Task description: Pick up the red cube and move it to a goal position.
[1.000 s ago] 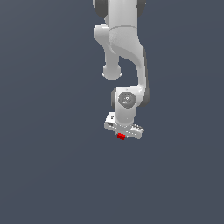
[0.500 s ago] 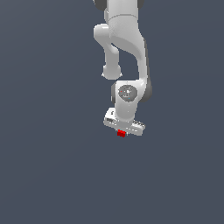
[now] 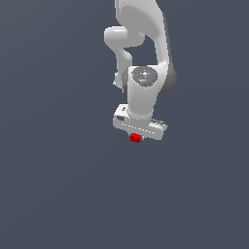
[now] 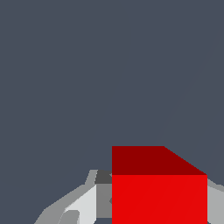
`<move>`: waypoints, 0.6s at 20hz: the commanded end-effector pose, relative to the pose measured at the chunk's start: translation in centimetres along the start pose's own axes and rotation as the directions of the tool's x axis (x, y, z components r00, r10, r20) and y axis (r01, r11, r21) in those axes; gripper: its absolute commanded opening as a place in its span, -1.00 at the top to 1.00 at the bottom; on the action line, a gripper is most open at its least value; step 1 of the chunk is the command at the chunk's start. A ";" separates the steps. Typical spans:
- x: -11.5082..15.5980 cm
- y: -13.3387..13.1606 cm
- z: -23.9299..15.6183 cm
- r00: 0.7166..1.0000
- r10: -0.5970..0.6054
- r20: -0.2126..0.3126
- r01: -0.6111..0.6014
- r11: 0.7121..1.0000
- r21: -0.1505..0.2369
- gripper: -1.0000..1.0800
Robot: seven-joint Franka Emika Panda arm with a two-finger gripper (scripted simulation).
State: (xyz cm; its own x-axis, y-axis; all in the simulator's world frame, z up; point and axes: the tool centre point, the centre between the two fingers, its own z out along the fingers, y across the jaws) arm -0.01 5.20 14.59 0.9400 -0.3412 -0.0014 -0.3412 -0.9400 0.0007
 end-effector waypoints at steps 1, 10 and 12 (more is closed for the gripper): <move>0.0 0.1 -3.1 1.000 0.000 -0.001 0.000 1.000 0.000 1.00; 0.4 0.5 -13.6 1.000 0.001 -0.001 -0.001 1.000 0.001 1.00; 0.5 0.5 -15.6 1.000 0.001 -0.001 -0.001 1.000 0.001 1.00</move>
State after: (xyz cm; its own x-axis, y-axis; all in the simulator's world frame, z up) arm 0.28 4.60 28.63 0.9397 -0.3419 0.0008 -0.3419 -0.9397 -0.0004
